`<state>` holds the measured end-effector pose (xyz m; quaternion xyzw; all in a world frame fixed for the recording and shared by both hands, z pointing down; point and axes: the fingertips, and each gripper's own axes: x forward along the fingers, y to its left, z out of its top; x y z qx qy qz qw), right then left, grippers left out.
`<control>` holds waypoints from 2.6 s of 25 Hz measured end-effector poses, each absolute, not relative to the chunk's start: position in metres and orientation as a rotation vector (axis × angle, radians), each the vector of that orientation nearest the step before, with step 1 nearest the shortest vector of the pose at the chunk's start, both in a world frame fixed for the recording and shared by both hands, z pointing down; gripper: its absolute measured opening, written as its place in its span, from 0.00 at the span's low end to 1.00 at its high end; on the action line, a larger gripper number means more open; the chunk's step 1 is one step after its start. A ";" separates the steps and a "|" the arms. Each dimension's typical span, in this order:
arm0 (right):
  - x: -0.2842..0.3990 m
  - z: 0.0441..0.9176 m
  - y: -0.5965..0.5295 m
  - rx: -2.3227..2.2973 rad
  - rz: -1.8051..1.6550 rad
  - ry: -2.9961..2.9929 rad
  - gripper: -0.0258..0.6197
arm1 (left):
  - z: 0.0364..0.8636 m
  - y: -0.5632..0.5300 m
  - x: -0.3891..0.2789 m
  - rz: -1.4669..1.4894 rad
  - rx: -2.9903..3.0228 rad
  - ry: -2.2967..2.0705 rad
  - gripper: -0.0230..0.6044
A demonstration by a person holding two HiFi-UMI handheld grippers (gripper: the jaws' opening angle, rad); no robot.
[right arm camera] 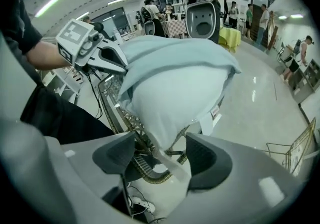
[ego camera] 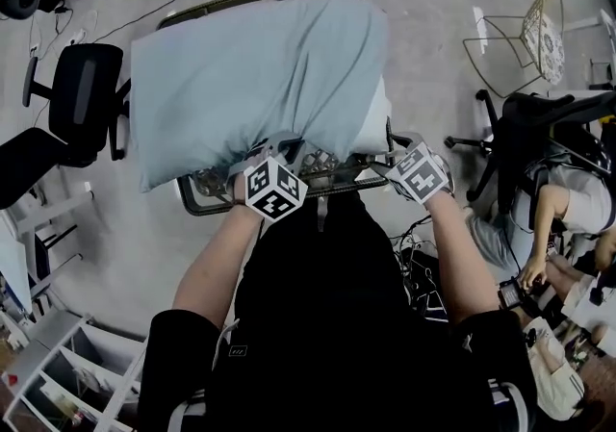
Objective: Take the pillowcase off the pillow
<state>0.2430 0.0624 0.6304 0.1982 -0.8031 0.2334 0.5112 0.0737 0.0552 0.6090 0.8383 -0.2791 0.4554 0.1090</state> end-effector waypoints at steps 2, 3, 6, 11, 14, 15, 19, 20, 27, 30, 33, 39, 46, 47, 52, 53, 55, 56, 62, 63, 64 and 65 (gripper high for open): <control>0.228 0.647 0.056 0.487 0.544 -1.920 0.55 | 0.606 0.056 0.076 1.329 2.479 -0.842 0.06; 0.221 0.652 0.050 0.502 0.510 -1.912 0.49 | 0.604 0.057 0.073 1.348 2.486 -0.863 0.09; 0.216 0.654 0.034 0.528 0.429 -1.890 0.29 | 0.602 0.063 0.049 1.425 2.461 -0.957 0.22; 0.221 0.621 0.027 0.553 0.402 -1.907 0.23 | 0.625 0.068 0.008 1.491 2.314 -1.054 0.40; 0.223 0.599 0.019 0.558 0.356 -1.907 0.22 | 0.623 0.059 -0.005 1.600 2.315 -1.100 0.26; 0.224 0.593 0.015 0.559 0.343 -1.908 0.22 | 0.618 0.057 -0.008 1.626 2.325 -1.101 0.18; 0.229 0.574 0.001 0.577 0.322 -1.914 0.21 | 0.599 0.055 -0.030 1.705 2.352 -1.093 0.05; 0.230 0.570 -0.002 0.578 0.319 -1.914 0.21 | 0.596 0.055 -0.039 1.717 2.351 -1.097 0.05; 0.225 0.561 -0.007 0.592 0.335 -1.907 0.20 | 0.569 0.043 -0.068 1.496 2.318 -1.127 0.05; 0.215 0.553 -0.005 0.595 0.352 -1.920 0.19 | 0.546 0.036 -0.001 1.378 2.493 -1.052 0.12; 0.207 0.546 0.000 0.587 0.347 -1.931 0.19 | 0.528 0.031 0.072 1.235 2.644 -0.932 0.30; 0.205 0.541 0.005 0.581 0.351 -1.943 0.19 | 0.542 0.021 0.109 1.395 2.703 -0.844 0.14; 0.214 0.550 0.013 0.536 0.373 -1.941 0.19 | 0.566 0.034 0.062 1.667 2.661 -0.792 0.05; 0.216 0.552 0.016 0.534 0.386 -1.943 0.19 | 0.569 0.036 0.053 1.681 2.642 -0.794 0.05; 0.227 0.573 0.035 0.525 0.438 -1.911 0.18 | 0.595 0.052 0.008 1.754 2.491 -0.798 0.05; 0.231 0.582 0.041 0.523 0.443 -1.890 0.17 | 0.605 0.057 -0.006 1.797 2.436 -0.800 0.04; 0.239 0.599 0.055 0.512 0.482 -1.861 0.17 | 0.617 0.067 -0.025 1.725 2.360 -0.789 0.04; 0.241 0.606 0.063 0.501 0.504 -1.851 0.17 | 0.617 0.072 -0.027 1.622 2.345 -0.780 0.04; 0.243 0.617 0.074 0.520 0.518 -1.812 0.28 | 0.587 0.063 -0.005 1.417 2.446 -0.833 0.05; 0.245 0.614 0.074 0.523 0.509 -1.808 0.28 | 0.581 0.059 0.001 1.387 2.467 -0.840 0.05; 0.247 0.612 0.073 0.526 0.498 -1.805 0.28 | 0.575 0.054 0.006 1.361 2.487 -0.846 0.05; 0.249 0.608 0.072 0.530 0.494 -1.803 0.28 | 0.569 0.048 0.012 1.341 2.506 -0.851 0.05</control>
